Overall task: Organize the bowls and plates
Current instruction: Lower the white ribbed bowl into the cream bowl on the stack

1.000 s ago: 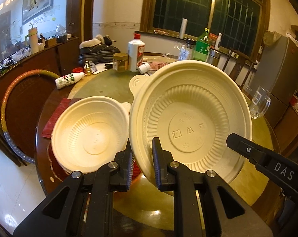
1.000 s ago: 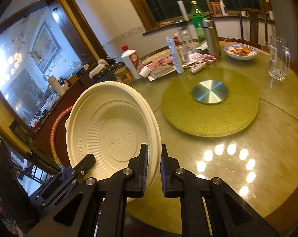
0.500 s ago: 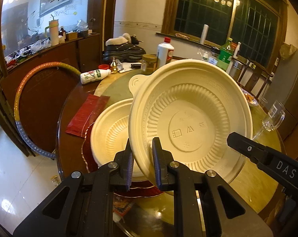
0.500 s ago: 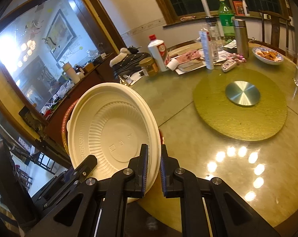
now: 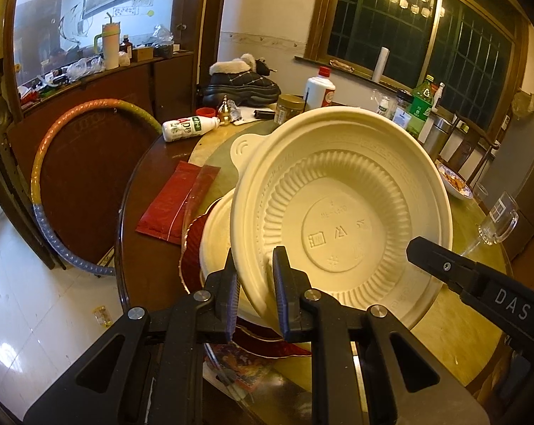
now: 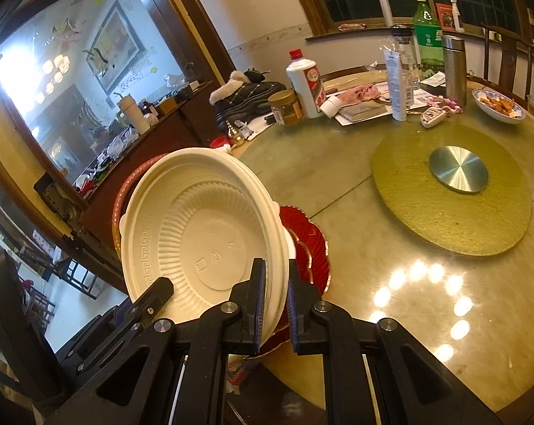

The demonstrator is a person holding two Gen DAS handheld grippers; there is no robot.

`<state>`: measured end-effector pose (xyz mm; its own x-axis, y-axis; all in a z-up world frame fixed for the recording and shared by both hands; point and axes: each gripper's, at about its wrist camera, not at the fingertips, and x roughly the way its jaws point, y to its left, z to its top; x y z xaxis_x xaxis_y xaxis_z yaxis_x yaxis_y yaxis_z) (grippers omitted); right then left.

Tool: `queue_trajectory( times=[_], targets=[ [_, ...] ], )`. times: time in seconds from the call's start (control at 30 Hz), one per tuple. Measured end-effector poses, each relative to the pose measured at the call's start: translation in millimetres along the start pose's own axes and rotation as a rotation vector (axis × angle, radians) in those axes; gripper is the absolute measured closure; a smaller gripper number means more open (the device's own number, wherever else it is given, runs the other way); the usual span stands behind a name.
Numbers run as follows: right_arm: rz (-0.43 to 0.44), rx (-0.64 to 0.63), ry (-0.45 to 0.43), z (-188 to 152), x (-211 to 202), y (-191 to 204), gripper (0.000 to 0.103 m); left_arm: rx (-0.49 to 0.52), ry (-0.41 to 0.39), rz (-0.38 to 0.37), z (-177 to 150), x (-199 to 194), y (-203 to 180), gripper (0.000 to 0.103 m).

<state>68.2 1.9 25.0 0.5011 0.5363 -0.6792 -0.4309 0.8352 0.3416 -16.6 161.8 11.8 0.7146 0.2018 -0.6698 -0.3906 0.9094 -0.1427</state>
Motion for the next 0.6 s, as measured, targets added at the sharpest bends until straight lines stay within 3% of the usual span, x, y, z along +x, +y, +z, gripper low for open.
queue_trajectory(
  times=[0.33,0.6],
  targets=[
    [0.014,-0.032,0.019,17.6,9.1,21.7,0.092,-0.004,0.026,-0.007,20.0,3.0,13.4,0.087],
    [0.025,-0.019,0.069,18.5,35.8,22.0,0.092,-0.032,0.078,0.013,13.1,23.4,22.7,0.087]
  ],
)
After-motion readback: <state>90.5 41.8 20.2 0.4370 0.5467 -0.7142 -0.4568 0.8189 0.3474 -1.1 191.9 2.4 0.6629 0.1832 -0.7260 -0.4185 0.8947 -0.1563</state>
